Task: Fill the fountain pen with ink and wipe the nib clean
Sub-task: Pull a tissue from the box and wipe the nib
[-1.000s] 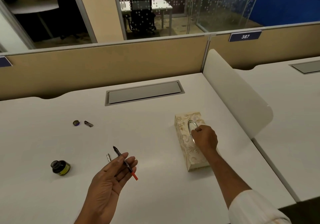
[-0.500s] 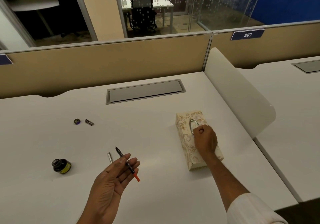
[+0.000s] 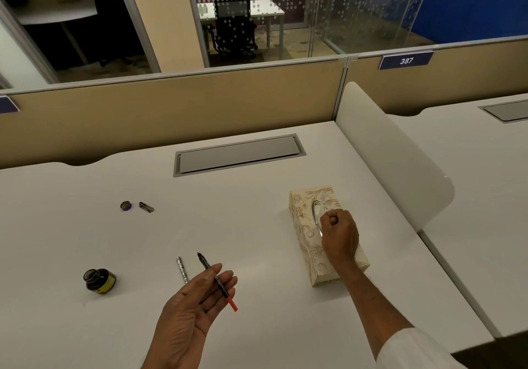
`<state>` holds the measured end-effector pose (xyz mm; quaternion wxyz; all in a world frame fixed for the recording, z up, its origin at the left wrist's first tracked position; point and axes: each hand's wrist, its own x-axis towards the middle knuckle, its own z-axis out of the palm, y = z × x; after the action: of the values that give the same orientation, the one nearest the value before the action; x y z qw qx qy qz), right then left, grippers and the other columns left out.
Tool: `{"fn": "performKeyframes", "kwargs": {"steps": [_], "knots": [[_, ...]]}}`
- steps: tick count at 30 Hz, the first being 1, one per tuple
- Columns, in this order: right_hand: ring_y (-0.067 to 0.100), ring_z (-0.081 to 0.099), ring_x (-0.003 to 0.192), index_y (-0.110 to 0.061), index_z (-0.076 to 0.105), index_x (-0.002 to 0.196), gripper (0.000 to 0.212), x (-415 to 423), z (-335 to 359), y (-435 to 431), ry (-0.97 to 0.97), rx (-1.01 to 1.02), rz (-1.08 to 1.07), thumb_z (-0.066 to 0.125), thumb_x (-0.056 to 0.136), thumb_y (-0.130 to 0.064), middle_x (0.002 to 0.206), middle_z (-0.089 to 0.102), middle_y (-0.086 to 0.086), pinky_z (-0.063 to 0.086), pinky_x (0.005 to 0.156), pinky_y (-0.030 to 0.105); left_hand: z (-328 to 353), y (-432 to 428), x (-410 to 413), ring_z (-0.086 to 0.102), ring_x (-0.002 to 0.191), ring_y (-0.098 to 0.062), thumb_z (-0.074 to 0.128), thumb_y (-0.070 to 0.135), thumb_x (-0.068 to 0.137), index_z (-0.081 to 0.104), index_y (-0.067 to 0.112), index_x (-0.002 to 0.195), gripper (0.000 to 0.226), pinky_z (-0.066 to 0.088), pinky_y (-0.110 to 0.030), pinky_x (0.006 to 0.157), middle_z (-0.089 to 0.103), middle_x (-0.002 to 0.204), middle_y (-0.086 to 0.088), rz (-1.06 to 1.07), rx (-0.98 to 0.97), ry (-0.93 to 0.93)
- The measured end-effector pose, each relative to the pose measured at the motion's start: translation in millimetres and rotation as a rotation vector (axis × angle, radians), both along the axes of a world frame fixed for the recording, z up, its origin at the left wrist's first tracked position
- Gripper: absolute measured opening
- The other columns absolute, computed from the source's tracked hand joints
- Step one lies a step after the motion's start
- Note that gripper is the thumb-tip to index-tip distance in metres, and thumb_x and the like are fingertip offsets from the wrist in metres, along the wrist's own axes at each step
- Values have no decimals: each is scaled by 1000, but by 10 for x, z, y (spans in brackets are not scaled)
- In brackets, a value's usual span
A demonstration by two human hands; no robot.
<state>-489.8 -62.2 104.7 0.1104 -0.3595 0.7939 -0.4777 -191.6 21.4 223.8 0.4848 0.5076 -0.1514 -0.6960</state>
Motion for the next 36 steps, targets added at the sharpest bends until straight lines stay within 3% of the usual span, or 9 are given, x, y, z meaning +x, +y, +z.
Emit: {"fn": "performKeyframes", "kwargs": {"steps": [5, 10, 17, 22, 25, 29, 36], "knots": [[26, 57, 84, -11, 63, 83, 6, -6, -7, 33, 95, -26, 54, 67, 87, -11, 85, 62, 5, 51, 66, 40, -17, 11, -10, 80, 79, -36, 54, 2, 98, 69, -10, 108, 22, 66, -39, 69, 78, 95, -29, -9, 6, -7], [24, 54, 90, -13, 63, 89, 14, 25, -5, 48, 171, 9, 74, 74, 86, -21, 88, 65, 2, 51, 67, 39, -17, 11, -10, 80, 80, -36, 55, 2, 97, 70, -10, 107, 21, 66, -41, 71, 78, 96, -30, -6, 15, -17], [22, 56, 84, -17, 62, 94, 8, 67, 52, 57, 50, -17, 63, 69, 90, -15, 84, 60, 0, 47, 68, 33, -21, -1, -29, 80, 80, -36, 56, 3, 97, 70, -10, 107, 22, 66, -41, 72, 77, 97, -30, -4, 24, -13], [25, 64, 79, -20, 59, 92, 12, 33, 37, 40, -100, -57, 19, 69, 88, -14, 82, 67, 1, 56, 71, 42, -14, -5, -50, 80, 80, -35, 59, 4, 93, 71, -9, 107, 23, 65, -40, 73, 77, 97, -30, -4, 19, -7], [22, 65, 78, -14, 61, 95, 12, 35, 69, 26, -168, -95, -7, 70, 88, -11, 85, 67, 2, 57, 73, 41, -13, -10, -52, 80, 80, -36, 64, 8, 85, 71, -9, 105, 27, 66, -40, 72, 77, 98, -31, -8, 16, -7], [17, 64, 76, -9, 63, 98, 13, 44, 104, 17, -259, -141, -40, 72, 89, -8, 83, 66, -2, 56, 73, 36, -6, -9, -49, 80, 79, -35, 57, 2, 96, 71, -9, 106, 21, 65, -41, 73, 77, 96, -30, -17, 21, -20], [22, 66, 84, -9, 63, 101, 16, -28, 166, -56, -422, -262, -122, 72, 89, -6, 96, 69, 11, 58, 78, 34, -14, 4, -28, 80, 80, -36, 60, 4, 92, 71, -9, 108, 23, 65, -40, 74, 77, 97, -30, -15, 14, -21]]}}
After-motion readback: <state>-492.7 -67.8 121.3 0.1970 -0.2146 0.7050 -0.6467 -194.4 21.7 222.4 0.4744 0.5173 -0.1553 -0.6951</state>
